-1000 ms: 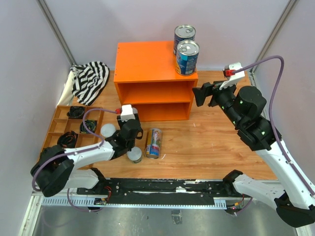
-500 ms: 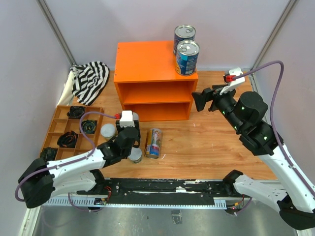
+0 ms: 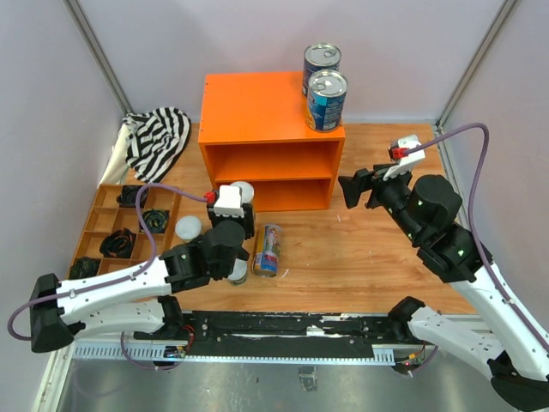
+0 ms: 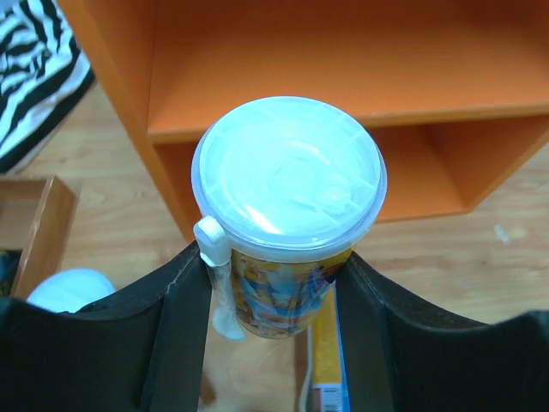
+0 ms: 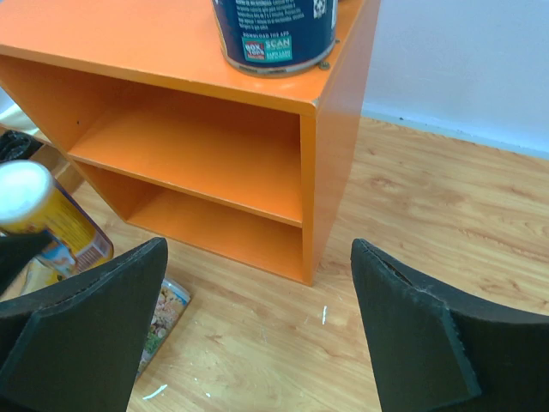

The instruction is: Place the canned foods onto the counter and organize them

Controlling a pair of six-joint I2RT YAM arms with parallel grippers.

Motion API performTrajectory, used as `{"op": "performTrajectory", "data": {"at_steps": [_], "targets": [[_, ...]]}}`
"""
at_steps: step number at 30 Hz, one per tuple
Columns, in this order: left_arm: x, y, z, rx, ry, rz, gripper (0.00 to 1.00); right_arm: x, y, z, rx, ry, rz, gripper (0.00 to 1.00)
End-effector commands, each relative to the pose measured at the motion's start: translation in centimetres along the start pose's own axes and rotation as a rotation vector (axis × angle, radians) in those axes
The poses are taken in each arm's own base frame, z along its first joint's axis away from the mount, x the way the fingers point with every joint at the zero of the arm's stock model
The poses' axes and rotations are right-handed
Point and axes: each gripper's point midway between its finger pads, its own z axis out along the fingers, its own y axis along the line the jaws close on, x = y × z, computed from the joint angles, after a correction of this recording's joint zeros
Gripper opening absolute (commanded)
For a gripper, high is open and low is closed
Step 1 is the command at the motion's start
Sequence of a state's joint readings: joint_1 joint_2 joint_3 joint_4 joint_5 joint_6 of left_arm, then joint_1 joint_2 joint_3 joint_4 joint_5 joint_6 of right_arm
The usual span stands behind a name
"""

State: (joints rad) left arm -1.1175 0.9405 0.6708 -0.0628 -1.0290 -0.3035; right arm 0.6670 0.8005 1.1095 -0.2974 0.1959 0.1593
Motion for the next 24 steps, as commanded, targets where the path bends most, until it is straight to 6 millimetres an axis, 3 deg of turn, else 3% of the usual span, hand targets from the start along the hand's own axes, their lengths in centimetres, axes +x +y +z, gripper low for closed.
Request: {"op": "performTrajectory", "data": {"at_steps": [1,14,24], "targets": [[-7.5,-0.5,-1.4,-0.05,-0.128,-0.092,0.0,0.7,-0.3,-0.7,0.017,-0.001,0.021,0.88],[-17.2,-3.3,-4.2,-0.007,-0.205,-0.077,0.0,5.1,-0.4,-1.5,0.012,0.073,0.055,0.89],[-21.4,-4.2,-5.0,-0.015,-0.25,-0.058,0.0,6.9,-0.1,-1.6,-0.003,0.107,0.069,0.88]]}}
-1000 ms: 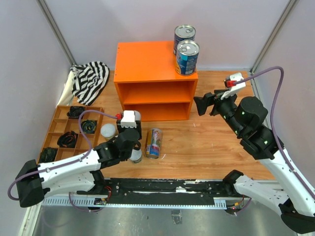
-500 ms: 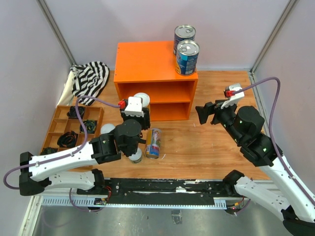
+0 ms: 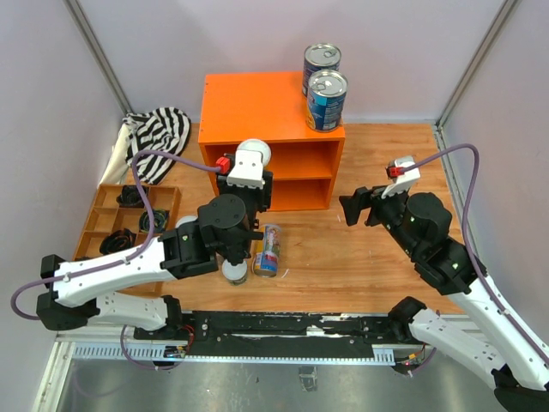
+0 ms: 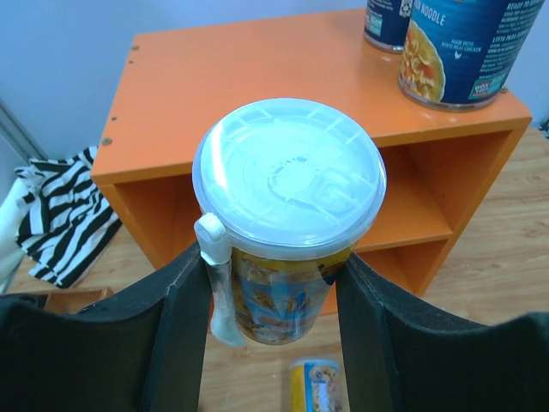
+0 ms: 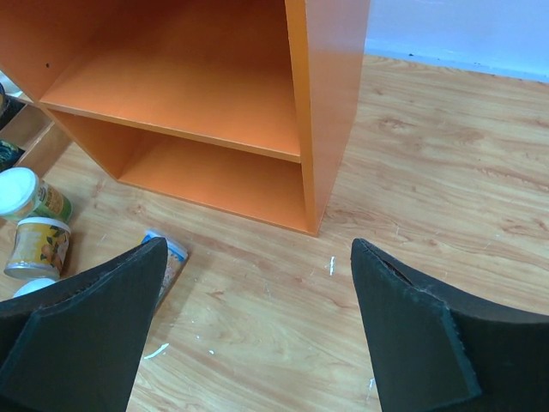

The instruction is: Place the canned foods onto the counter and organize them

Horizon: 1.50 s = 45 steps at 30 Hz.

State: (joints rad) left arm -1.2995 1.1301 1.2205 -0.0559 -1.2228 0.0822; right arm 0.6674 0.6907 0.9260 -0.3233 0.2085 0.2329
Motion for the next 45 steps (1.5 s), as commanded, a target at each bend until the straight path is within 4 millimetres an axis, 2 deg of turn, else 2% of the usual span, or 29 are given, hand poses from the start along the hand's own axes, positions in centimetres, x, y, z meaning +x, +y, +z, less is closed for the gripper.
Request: {"op": "performTrajectory", "data": {"at_steps": [1,7,13,19,24,32,45], "targets": [[-5.1,1.4,-0.2,-0.047,-0.074,-0.116,0.0,1.0,0.7,-0.3,-0.03,0.02,0.017,0.88],[-7.7,1.7,-0.1,-0.055,-0.12,-0.127,0.0,1.6,1.1,-0.2,-0.038,0.032,0.017,0.88],[-9.7,1.1,0.1,-0.039,-0.153,-0.136,0.0,1.6,1.7,-0.2,-0.051,0.031,0.012,0.88],[-12.2,0.3,1.3,-0.009,-0.179,-0.155,0.0,1.5,2.3,-0.2,-0.063,0.032,0.008,0.88],[-14.0,-0.5,3.1,0.023,-0.188,-0.158,0.0,1.3,2.7,-0.1,-0.072,0.033,0.006,0.88],[-15.6,-1.2,7.3,0.045,-0.173,-0.167,0.0,0.9,3.2,0.1,-0.08,0.027,0.0,0.88],[-14.9,-1.5,14.8,0.102,-0.131,-0.212,0.0,0.5,3.7,0.5,-0.091,0.023,-0.007,0.88]]}}
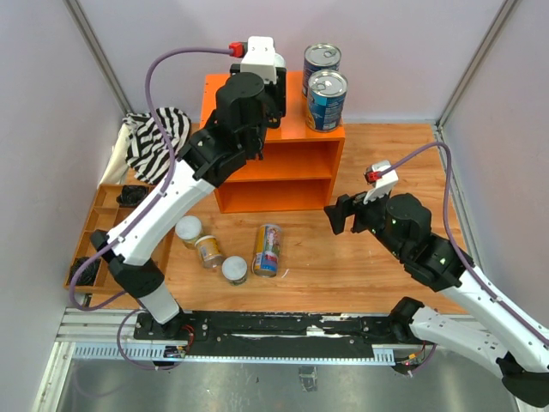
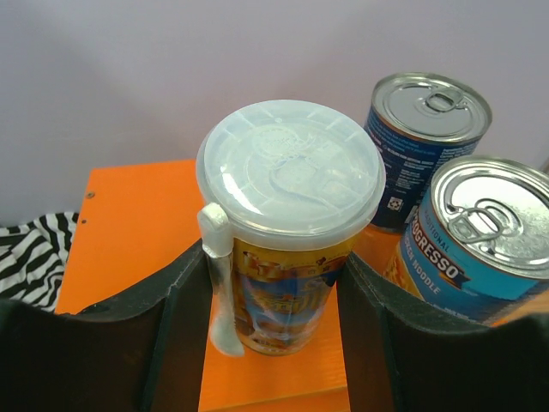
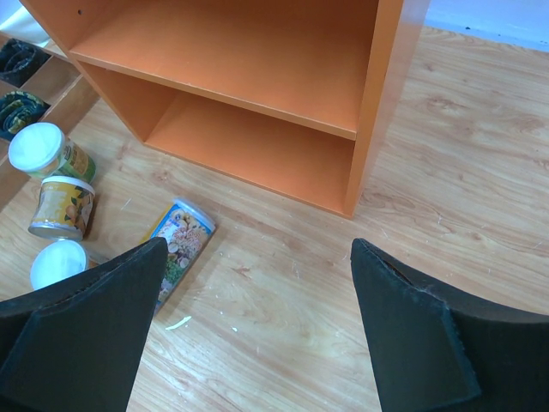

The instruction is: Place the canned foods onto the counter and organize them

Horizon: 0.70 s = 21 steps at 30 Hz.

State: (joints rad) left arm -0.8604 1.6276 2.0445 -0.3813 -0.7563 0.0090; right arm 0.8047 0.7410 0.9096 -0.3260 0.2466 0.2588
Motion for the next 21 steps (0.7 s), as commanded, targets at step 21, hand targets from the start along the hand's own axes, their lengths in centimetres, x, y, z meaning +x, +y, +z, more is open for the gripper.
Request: {"op": "performTrajectory", "data": {"at_steps": [21], "targets": [[-3.0,0.6,8.4,0.135,-0.104,-0.179,0.0,-1.1,0.9,1.7,-0.007,-0.019,-0.02,0.89]]}}
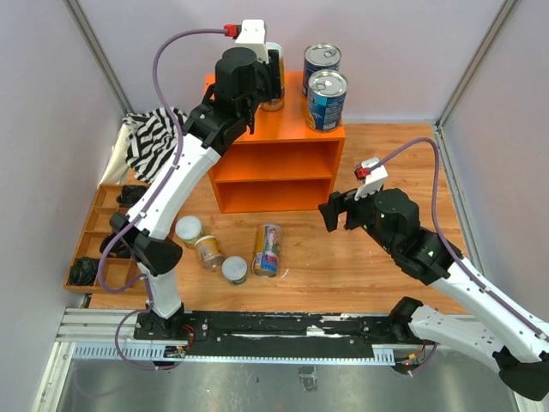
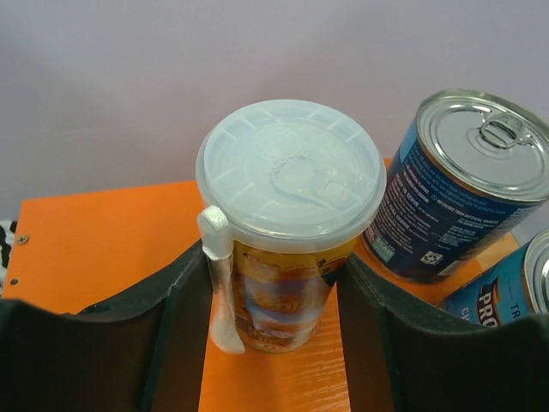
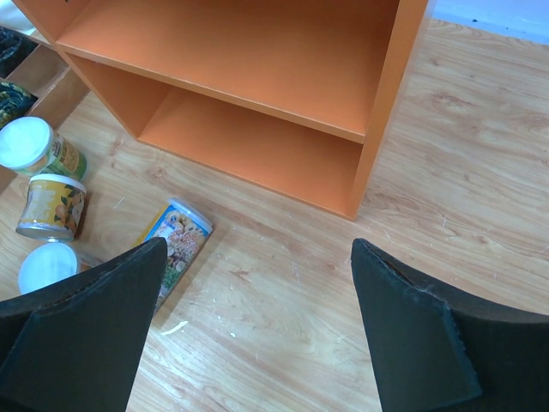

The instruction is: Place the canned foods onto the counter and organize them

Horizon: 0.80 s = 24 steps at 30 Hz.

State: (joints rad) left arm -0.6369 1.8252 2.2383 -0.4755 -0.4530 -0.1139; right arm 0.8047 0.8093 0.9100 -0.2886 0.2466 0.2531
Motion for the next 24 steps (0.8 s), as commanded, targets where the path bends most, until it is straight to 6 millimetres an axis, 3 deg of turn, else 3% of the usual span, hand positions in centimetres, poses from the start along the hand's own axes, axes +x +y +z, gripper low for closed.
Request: {"op": "performTrajectory", "data": {"at_steps": [1,17,20,24], "targets": [[-6.1,-1.2,0.1,0.082,-0.195,-0.101,0.0,-1.7,0.5,0.1,-0.011,-0.046,-0.008,0.89],[-4.0,-2.1,2.3,0.13,-0.186,-0.037,0.0,-0.9,0.7,1.6,0.0,-0.024,-0.021,0.91],[-3.8,-2.0,2.4,0.124,-0.181,-0.032,0.14,-0.9,0.6,1.7,0.003,-0.025,-0.021,0.91],[-3.2,-2.0,2.6,0.12,-0.169,-0.02,0.49,-0.8,0.7,1.7,0.001,-0.023,-0.02,0.92]]}}
